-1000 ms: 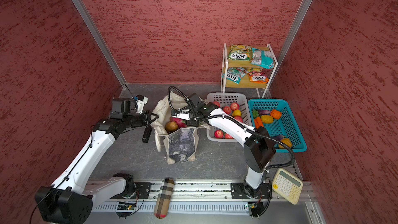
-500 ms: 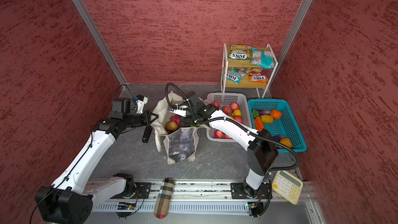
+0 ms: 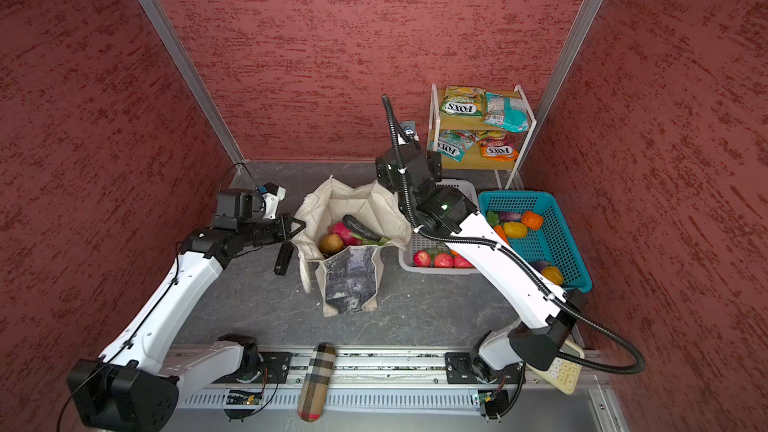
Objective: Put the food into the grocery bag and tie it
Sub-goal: 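Move the right gripper back over the teal basket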
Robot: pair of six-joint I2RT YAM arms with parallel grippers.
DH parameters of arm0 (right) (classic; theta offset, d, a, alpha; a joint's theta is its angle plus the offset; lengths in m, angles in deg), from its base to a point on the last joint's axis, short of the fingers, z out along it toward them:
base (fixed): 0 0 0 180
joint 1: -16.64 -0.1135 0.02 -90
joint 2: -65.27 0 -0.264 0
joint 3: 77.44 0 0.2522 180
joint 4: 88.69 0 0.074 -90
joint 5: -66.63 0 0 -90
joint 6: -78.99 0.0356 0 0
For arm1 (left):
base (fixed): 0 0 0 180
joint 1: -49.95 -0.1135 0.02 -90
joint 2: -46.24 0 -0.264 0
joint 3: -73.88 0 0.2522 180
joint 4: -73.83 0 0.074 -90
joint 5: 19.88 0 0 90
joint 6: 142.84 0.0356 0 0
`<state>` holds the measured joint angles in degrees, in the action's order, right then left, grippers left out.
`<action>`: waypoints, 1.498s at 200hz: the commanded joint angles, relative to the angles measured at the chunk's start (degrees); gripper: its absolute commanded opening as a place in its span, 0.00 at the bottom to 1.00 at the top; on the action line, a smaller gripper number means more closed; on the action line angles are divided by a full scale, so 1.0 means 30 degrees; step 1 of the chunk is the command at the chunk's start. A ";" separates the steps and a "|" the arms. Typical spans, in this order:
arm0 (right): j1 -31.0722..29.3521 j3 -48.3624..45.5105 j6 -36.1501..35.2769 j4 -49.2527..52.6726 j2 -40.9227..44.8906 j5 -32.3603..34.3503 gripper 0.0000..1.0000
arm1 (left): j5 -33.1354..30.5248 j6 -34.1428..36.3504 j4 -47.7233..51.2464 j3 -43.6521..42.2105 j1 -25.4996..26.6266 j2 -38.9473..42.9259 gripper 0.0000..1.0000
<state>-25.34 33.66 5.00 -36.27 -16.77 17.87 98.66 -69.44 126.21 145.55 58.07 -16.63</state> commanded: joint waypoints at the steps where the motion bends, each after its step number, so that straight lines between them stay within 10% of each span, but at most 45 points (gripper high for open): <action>1: 0.1457 -0.1322 0.6917 0.3920 0.2130 0.1093 0.99 | -0.0089 0.0443 -0.0010 0.0077 0.0173 -0.0151 0.00; 33: 0.6826 -0.5332 1.2456 0.5870 0.5338 -0.3761 0.99 | -0.0049 0.0436 -0.0009 0.0091 0.0280 -0.0166 0.00; 66: 1.0682 -1.0389 1.2749 0.4546 0.8332 -0.5841 0.99 | 0.0003 0.0436 -0.0009 0.0120 0.0384 -0.0250 0.00; 148: 1.6525 -1.4519 1.5874 0.5317 0.6222 -0.7623 0.99 | -0.0037 0.0502 0.0032 0.0150 0.0486 0.0010 0.00; 299: 2.3908 -1.4977 1.1503 0.2552 0.3456 -1.0505 0.82 | -0.0064 0.0495 0.0050 0.0176 0.0780 -0.0224 0.00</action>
<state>45.48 -12.50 41.35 -26.46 -4.84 -11.42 98.18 -68.85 126.21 145.55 59.77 -16.87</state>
